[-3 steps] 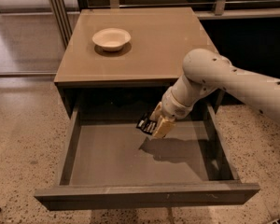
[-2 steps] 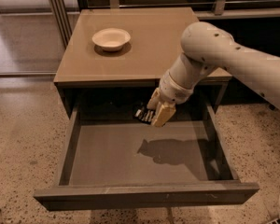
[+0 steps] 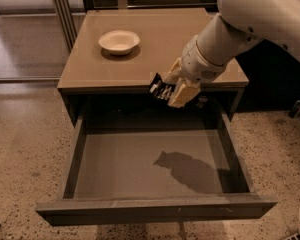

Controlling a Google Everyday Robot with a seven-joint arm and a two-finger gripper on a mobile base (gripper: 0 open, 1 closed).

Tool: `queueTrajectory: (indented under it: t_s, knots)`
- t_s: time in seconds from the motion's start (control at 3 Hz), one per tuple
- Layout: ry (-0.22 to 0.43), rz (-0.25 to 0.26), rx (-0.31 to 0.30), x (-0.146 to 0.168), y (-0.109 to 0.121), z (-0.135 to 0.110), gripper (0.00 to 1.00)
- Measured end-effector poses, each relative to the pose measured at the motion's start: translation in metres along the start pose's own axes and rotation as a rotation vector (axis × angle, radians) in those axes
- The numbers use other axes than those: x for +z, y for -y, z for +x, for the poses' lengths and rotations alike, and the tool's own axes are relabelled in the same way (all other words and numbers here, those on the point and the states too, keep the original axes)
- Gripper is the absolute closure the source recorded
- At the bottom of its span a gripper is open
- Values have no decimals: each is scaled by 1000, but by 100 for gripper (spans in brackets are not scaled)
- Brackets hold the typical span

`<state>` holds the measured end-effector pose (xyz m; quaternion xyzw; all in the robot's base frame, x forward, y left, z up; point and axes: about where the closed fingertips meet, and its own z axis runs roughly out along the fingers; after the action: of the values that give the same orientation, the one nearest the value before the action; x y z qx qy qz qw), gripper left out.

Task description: Pick rxbar chocolate from top drawer and place on counter

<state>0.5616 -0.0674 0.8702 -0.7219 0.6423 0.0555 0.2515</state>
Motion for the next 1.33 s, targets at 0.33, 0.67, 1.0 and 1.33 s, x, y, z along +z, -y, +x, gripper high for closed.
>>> queueTrajectory:
  t_s: [0.33, 0.67, 1.0, 1.33]
  knots:
    - [13, 78, 13, -5, 12, 2, 100]
    - [15, 113, 4, -7, 11, 0, 100]
    - [10, 172, -28, -8, 34, 4, 100]
    - [17, 213, -59, -2, 74, 9, 100]
